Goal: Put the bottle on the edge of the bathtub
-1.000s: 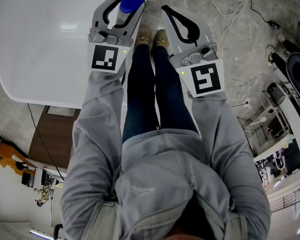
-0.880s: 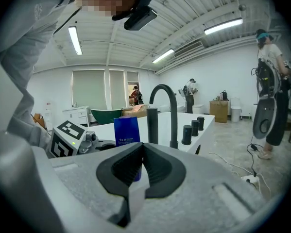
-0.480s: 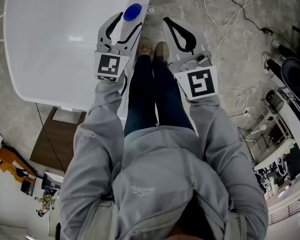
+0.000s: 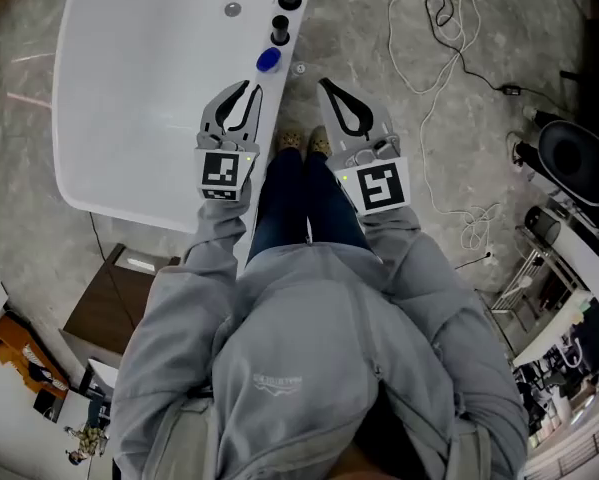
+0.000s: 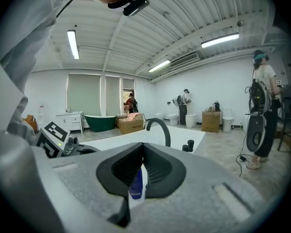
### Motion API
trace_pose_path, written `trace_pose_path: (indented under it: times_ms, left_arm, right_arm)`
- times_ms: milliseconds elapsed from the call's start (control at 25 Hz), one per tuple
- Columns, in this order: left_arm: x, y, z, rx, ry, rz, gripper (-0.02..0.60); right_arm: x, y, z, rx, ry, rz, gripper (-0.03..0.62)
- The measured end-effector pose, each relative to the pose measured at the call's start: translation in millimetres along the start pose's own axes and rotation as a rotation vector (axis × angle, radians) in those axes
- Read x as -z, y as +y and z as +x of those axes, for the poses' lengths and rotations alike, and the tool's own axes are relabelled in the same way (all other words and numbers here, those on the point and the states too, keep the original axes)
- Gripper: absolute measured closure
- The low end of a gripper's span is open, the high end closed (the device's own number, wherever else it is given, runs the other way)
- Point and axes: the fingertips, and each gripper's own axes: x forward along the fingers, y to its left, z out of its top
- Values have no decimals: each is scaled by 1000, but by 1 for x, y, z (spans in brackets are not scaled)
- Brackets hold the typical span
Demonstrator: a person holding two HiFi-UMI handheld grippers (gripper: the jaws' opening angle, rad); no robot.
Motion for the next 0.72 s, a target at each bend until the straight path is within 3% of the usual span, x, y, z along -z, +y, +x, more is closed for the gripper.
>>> trace_pose_path:
  times_ms: [240,400,720]
  left_arm:
    - [-62,-9,-30,-16,-54,-19,575]
    - [-104,-28,-42,11,-88,1,575]
    - [-192,-62,-69,41,-214,-33,577]
  right_arm:
    - [-42,-9,-25,50,-15,-27,592]
    - [-71,-15,-42,96,-42,-26,592]
    - [-119,-24,-73,168,-99,11,592]
